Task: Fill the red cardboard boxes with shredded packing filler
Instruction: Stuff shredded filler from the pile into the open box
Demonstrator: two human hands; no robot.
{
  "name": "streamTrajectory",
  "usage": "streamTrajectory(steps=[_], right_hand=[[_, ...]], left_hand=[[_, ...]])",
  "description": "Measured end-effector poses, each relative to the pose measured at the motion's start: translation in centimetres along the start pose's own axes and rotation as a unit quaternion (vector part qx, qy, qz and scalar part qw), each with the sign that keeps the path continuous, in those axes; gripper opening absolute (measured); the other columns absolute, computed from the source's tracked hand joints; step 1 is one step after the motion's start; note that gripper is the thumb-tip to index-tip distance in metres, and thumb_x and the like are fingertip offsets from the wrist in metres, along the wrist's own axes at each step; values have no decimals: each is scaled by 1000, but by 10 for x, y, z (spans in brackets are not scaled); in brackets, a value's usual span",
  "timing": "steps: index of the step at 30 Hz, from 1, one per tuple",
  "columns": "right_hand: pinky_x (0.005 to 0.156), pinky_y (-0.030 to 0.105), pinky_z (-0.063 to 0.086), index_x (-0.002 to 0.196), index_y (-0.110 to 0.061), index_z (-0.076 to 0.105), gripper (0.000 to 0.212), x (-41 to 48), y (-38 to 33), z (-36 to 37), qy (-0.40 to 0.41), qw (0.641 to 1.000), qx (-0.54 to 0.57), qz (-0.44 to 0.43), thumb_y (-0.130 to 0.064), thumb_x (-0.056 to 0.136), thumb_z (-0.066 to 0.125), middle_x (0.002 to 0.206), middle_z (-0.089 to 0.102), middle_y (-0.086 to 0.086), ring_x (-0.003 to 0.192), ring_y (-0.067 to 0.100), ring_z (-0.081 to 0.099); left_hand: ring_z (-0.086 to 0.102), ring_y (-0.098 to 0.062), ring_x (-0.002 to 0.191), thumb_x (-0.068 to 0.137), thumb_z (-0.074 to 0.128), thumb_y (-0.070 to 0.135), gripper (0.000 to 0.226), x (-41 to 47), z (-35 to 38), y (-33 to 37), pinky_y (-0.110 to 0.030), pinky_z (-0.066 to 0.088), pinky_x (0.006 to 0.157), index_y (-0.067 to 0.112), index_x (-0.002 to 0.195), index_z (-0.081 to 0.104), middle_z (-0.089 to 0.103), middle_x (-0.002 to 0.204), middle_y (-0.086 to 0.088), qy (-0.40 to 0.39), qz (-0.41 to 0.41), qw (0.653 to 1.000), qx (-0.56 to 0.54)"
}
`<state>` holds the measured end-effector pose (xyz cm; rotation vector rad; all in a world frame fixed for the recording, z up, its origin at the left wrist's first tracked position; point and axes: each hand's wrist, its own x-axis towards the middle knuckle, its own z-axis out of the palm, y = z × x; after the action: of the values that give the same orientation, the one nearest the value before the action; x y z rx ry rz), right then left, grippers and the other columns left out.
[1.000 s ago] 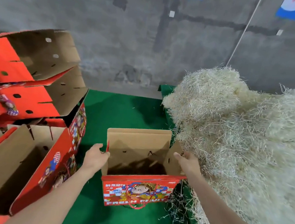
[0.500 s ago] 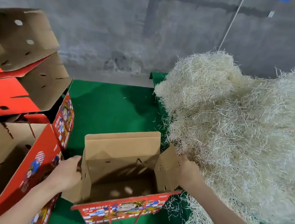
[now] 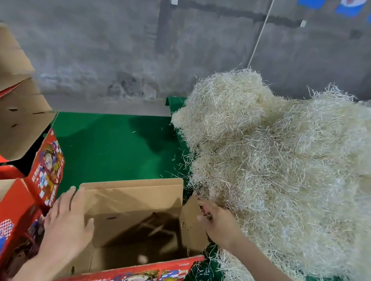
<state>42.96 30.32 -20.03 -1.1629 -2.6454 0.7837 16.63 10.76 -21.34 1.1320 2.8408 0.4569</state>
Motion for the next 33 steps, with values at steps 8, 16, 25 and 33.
streamTrajectory(steps=[8,16,25,33], right_hand=[[113,44,7,147,-24,-2,105,0,111,-82,83,961,-222,140,-52,73,68,154,5,6,141,32,7],[100,36,40,139,-17,39,65,13,149,-106,57,980,-113,156,-30,82,66,130,53,6,118,25,51],[59,24,42,83,-12,51,16,26,97,-155,108,989,79,62,-13,81,67,76,54,4,68,16,52],[62,15,48,115,-12,52,28,40,138,-183,151,965,215,17,-1,90,51,100,60,-5,82,9,60]], left_hand=[[36,-12,129,85,62,16,53,-8,-10,130,-33,26,110,21,135,44,42,138,6,35,174,961,-212],[28,-2,132,79,69,36,82,4,16,264,-35,25,114,34,145,19,23,150,14,-155,225,907,-320],[6,-15,142,47,87,44,140,5,51,363,-39,15,113,67,125,-27,-10,155,4,-317,251,822,-402],[48,-13,85,71,68,-3,81,35,54,371,-27,47,78,16,136,25,45,105,1,-229,-54,801,-550]])
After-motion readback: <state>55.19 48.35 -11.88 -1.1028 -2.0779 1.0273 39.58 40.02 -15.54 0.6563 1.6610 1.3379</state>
